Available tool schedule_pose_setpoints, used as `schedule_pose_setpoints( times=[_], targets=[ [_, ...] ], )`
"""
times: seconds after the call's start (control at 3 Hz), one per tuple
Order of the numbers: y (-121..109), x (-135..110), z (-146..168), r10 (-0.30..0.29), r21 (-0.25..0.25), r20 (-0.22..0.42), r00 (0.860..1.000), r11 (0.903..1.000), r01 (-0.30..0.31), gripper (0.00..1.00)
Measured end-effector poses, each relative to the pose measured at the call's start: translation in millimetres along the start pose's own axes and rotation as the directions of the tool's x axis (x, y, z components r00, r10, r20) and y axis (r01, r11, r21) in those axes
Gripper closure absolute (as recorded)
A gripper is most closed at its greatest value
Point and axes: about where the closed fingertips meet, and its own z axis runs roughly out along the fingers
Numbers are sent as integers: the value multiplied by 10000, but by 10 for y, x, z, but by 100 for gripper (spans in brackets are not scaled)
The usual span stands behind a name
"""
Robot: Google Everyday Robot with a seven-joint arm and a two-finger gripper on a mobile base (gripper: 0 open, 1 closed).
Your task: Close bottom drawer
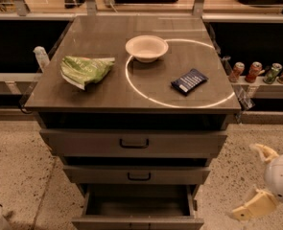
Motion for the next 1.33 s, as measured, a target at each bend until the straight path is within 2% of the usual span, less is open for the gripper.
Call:
schedule_pose_setpoints(
  times=[0.33, 0.67, 1.0, 1.33],
  targets=[
    [-40, 311, 408, 711, -461, 416, 9966, 9965, -692, 0],
    [57, 585, 722, 1581, -1208, 438, 9864, 9810, -1519, 0],
    [65, 604, 751, 1625, -1276, 443, 9857, 9795, -1558, 0],
    [65, 604, 751, 1625, -1276, 443, 9857, 9795, -1558, 19]
  ],
)
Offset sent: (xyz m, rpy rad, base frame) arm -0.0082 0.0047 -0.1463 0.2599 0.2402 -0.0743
